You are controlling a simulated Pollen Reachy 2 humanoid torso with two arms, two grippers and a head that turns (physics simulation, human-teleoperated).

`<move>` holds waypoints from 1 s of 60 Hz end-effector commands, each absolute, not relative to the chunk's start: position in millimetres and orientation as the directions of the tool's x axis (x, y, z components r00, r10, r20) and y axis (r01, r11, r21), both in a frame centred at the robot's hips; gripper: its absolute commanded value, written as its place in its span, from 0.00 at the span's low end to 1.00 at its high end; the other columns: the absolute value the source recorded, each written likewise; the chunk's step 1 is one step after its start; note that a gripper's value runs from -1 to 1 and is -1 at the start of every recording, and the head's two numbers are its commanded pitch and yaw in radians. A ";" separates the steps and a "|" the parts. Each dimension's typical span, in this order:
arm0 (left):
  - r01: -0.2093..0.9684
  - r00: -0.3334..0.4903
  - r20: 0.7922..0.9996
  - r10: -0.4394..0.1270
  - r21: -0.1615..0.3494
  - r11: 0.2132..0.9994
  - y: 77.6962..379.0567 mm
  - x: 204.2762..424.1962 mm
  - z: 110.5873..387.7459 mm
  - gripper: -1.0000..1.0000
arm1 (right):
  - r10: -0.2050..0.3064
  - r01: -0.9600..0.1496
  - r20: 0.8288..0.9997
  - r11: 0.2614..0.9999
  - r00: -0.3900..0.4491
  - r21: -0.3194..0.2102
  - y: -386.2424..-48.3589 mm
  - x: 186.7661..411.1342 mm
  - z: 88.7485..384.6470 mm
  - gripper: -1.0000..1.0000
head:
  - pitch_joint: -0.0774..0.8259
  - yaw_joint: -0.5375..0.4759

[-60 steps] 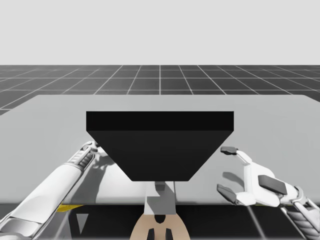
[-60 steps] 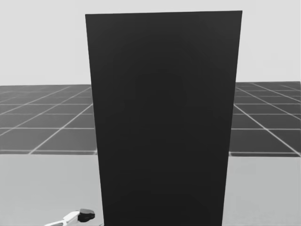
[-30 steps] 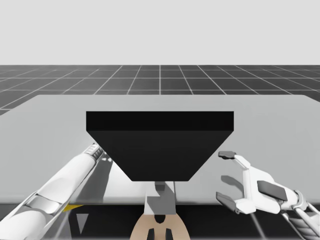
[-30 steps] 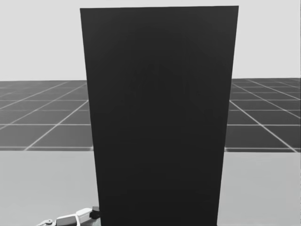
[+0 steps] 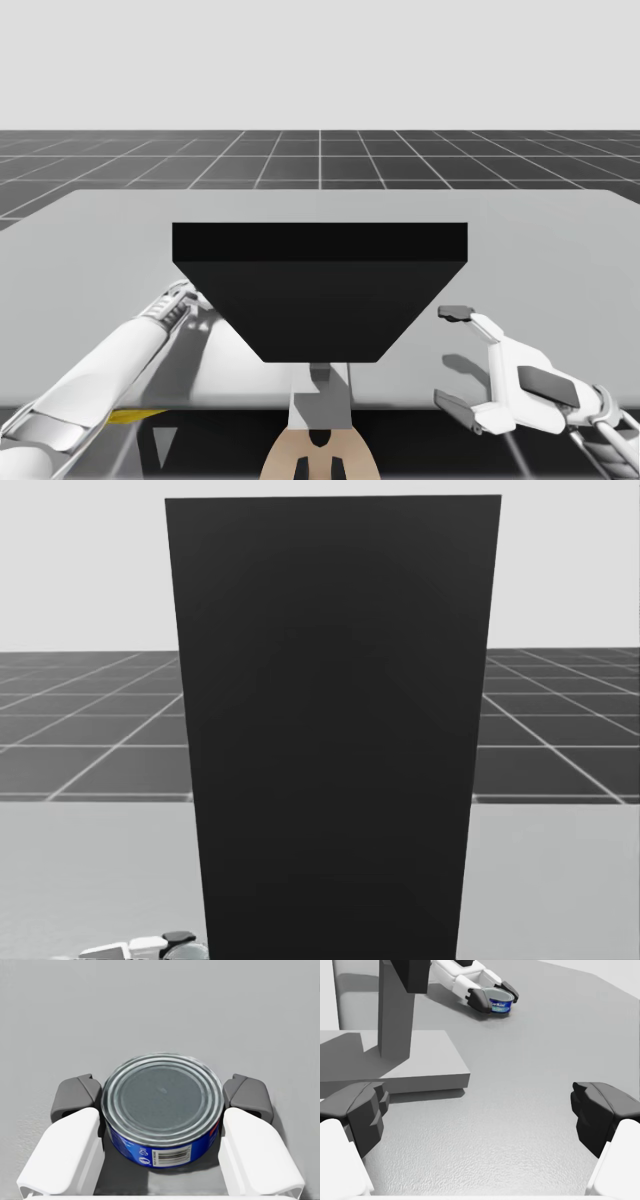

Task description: Reach around the screen and pick up the object behind it.

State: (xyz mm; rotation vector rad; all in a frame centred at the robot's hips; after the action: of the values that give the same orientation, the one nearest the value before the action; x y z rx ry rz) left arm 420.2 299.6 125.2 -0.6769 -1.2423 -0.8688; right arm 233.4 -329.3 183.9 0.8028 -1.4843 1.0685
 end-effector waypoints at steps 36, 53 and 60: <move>0.671 -0.017 0.989 -0.147 0.120 0.732 450.4 376.1 206.0 1.00 | 0.027 -0.911 0.977 0.355 -0.213 -0.208 -327.5 232.5 188.1 0.00 | 0.19 0.55; 0.609 -0.182 0.962 -0.205 0.274 0.744 430.3 368.3 273.6 1.00 | 0.032 -0.910 0.976 0.358 -0.214 -0.211 -326.7 231.6 187.1 0.00 | 0.19 0.55; 0.602 -0.241 0.940 -0.241 0.340 0.723 418.0 364.0 303.4 1.00 | 0.037 -0.910 0.976 0.356 -0.213 -0.212 -326.0 232.4 186.7 0.00 | 0.19 0.55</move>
State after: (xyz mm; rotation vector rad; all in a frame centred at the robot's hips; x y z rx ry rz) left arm 364.6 430.9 258.6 -0.3530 -1.5476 -0.7428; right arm 232.1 -326.6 187.2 0.8036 -1.5022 1.0780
